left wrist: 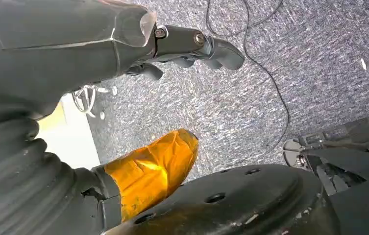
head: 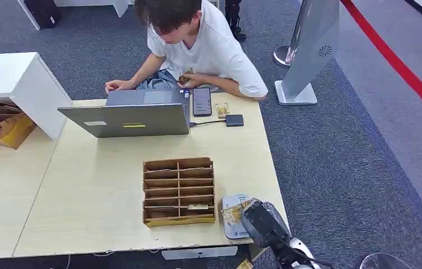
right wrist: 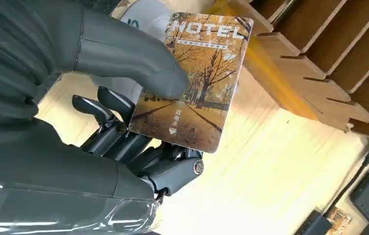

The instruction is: Pass the card to the sensor for recognition and then transmit it.

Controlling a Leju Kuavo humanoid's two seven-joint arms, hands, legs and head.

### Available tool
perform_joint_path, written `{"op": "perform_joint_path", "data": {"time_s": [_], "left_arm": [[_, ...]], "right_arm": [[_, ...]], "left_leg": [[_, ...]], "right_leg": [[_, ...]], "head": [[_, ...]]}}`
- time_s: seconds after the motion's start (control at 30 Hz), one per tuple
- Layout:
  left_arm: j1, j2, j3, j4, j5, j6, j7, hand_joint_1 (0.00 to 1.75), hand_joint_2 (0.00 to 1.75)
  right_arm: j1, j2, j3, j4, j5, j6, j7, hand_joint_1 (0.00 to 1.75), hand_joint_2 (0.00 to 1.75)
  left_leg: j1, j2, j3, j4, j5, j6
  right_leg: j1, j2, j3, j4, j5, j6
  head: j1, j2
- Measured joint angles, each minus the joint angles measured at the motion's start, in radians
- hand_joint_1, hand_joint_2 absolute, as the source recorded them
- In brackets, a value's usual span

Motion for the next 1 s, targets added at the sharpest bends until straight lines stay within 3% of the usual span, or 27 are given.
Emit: {"op": "perform_joint_path", "data": {"time_s": [0.43, 1.0], "left_arm": [[0.000, -0.001, 0.000, 0.000, 0.006, 0.000, 0.009, 0.00, 1.75], [0.000, -0.002, 0.000, 0.000, 0.010, -0.001, 0.014, 0.00, 1.75]], "right_arm": [[-0.027, 0.024, 0.002, 0.040, 0.092, -0.044, 0.068, 1.75, 1.75], [-0.060, 0.054, 0.011, 0.088, 0.208, -0.048, 0.134, 1.75, 1.75]], "left_leg": [[0.000, 0.000, 0.000, 0.000, 0.000, 0.000], [0.000, 0.000, 0.000, 0.000, 0.000, 0.000]], "right_leg": [[0.000, 0.000, 0.000, 0.000, 0.000, 0.000], [0.000, 0.000, 0.000, 0.000, 0.000, 0.000]], "head": [[0.000, 0.000], [0.000, 0.000]]}}
